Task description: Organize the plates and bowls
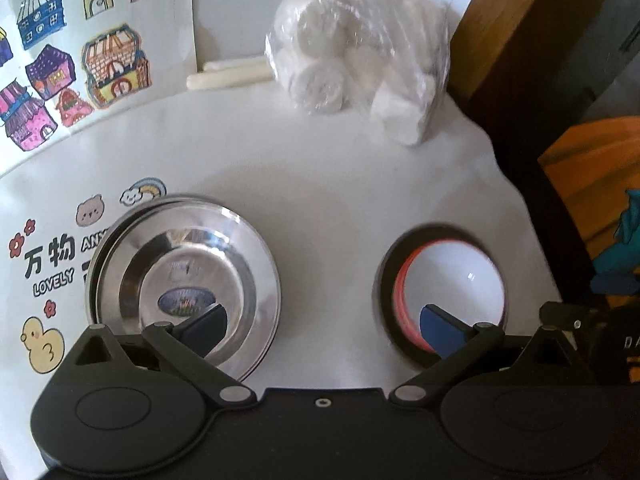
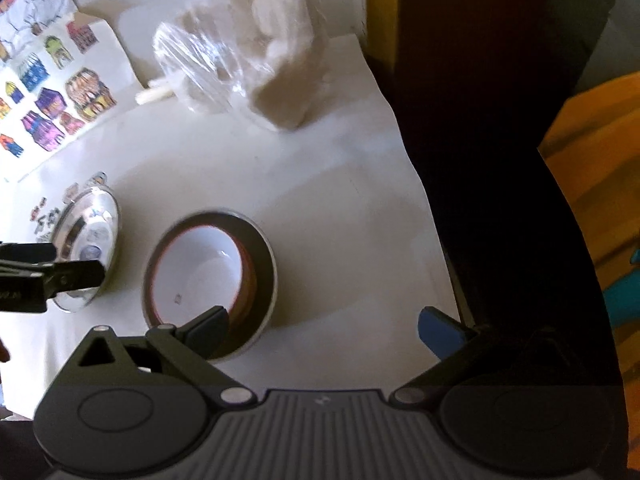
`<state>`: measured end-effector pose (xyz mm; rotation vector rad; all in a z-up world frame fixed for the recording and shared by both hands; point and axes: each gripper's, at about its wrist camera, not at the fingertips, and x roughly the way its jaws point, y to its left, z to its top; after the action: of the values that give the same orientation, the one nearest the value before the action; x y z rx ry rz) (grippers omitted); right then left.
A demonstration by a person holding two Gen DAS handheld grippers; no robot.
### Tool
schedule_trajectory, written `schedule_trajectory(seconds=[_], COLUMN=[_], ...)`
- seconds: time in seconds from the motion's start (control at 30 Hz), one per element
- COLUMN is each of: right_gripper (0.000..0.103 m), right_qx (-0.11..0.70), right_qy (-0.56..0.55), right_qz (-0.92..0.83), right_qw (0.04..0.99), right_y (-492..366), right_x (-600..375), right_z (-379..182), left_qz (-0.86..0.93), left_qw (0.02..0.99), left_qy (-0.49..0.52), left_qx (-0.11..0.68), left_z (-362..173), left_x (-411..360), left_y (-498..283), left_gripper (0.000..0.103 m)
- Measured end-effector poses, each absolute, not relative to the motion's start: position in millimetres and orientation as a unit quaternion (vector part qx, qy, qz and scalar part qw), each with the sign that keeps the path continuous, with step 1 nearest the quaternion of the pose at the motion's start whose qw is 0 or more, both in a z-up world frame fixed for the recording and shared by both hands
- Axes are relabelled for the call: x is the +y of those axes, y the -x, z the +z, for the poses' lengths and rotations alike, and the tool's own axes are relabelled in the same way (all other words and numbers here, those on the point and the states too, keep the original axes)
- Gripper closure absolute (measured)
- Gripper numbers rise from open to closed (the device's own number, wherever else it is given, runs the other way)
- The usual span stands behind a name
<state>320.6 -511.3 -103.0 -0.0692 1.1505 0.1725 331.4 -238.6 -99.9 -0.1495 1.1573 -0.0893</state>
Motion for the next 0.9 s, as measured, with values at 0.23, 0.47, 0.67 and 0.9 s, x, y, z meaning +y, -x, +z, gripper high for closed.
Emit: schedule_trajectory(seconds=[0.23, 0.47, 0.67, 0.9], right_gripper=[0.000, 0.000, 0.000, 0.000], right_qx=[0.557, 0.567, 0.570, 0.567], right_qy=[0.041, 0.051, 0.064, 0.079], right_qz=[0.063, 0.062, 0.073, 0.099], right_qw=[0.827, 0.820, 0.816, 0.814], right_y=[-316.0, -318.6, -322.7, -333.0], right_x=[-515.2, -520.0, -523.0, -527.6], right_z=[-108.2, -111.4, -114.8, -117.4], left_qz=[-0.049, -0.026, -0.004, 0.033], left_qw=[0.823, 0.811, 0.804, 0.799], left_qy=[0.059, 0.072, 0.091, 0.108], left_qx=[0.563, 0.580, 0.588, 0.590], left_z=[-109.2, -120.1, -125.7, -127.5], left_x=[-245.1, -248.4, -249.4, -251.5], left_y=[-325.3, -323.4, -319.0, -315.1], left_gripper=[0.001, 0.001, 0.001, 0.001])
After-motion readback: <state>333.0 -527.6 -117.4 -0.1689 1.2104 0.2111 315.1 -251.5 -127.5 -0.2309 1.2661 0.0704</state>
